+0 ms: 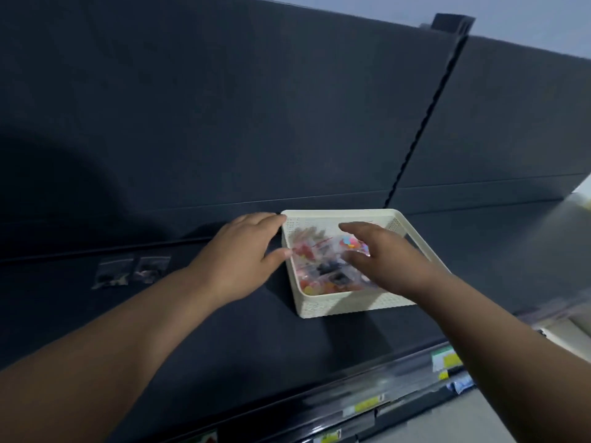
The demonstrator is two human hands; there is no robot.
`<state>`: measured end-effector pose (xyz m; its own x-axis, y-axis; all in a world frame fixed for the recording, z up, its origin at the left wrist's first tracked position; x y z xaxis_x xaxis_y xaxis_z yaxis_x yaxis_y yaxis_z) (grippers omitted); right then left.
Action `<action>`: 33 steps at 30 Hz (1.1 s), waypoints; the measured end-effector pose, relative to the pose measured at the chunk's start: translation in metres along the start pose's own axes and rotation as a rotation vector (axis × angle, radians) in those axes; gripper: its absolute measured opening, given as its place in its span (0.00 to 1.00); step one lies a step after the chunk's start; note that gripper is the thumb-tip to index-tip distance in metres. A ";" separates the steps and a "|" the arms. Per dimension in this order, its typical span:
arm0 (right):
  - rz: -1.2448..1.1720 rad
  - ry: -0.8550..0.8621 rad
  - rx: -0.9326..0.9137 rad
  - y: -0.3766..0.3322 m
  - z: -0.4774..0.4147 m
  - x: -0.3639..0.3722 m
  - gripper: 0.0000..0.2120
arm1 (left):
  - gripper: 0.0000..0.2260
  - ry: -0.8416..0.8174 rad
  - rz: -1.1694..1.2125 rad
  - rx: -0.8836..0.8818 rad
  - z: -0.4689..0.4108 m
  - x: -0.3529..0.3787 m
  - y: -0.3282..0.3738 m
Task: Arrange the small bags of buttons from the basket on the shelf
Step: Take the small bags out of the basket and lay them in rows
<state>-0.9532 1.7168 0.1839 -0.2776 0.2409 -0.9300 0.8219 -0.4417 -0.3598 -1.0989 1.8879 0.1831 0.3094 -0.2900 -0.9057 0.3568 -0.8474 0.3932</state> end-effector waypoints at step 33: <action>-0.220 -0.292 -0.031 0.126 -0.044 0.019 0.08 | 0.10 -0.419 0.146 -0.427 -0.083 0.115 0.066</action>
<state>-0.8329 1.7037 0.1246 -0.5760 0.0689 -0.8145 0.7402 -0.3790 -0.5555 -0.9663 1.8354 0.1180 0.0395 -0.6129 -0.7892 0.6851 -0.5583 0.4679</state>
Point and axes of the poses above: each hand's wrist, its own z-axis away from the middle knuckle, its own x-axis out of the palm, y = z × x, the point moved 2 cm from there along -z, towards the middle knuckle, and after that the axes turned 11 degrees about -x, right-handed, at the moved point
